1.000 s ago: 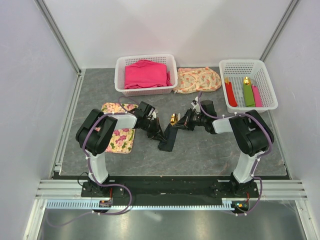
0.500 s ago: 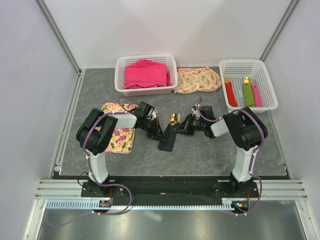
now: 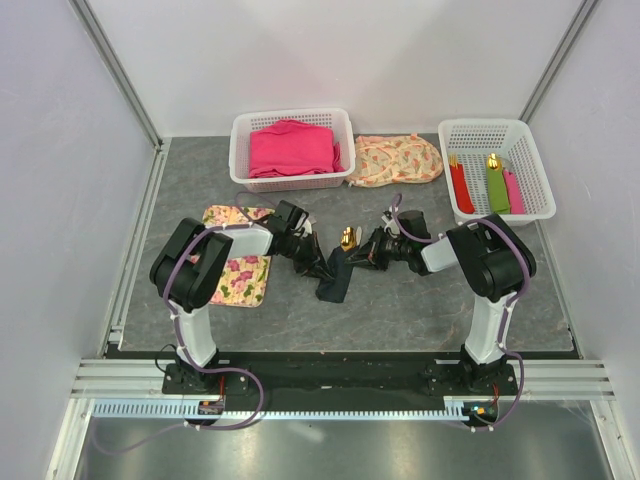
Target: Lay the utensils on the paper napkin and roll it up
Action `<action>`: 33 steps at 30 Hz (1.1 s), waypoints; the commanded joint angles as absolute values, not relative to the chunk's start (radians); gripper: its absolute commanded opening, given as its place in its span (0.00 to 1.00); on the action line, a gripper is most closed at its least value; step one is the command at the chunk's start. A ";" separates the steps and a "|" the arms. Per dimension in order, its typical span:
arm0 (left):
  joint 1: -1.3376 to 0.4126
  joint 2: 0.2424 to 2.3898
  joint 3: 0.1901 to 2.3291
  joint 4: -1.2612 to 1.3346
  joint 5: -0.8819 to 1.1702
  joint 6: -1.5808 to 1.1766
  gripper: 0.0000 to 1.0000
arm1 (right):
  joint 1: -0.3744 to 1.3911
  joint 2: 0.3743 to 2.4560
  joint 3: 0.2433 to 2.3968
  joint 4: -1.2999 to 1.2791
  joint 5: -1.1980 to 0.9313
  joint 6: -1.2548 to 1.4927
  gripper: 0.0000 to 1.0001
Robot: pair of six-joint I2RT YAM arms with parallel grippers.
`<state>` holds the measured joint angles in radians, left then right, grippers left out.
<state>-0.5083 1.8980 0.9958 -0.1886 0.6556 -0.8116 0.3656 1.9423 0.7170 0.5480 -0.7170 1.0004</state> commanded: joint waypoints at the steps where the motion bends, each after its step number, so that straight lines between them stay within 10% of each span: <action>1: -0.523 1.847 1.037 -0.153 0.652 -0.868 0.02 | 0.379 1.945 0.716 0.420 -0.627 0.917 0.00; 33: -0.611 1.937 1.039 0.106 0.653 -1.032 0.02 | 0.408 1.930 0.739 0.295 -0.538 0.850 0.00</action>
<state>-0.6018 1.9213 1.0088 0.0177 0.6567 -0.9874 0.3981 1.9106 0.7563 0.4271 -0.6537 0.9134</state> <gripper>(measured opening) 0.026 0.007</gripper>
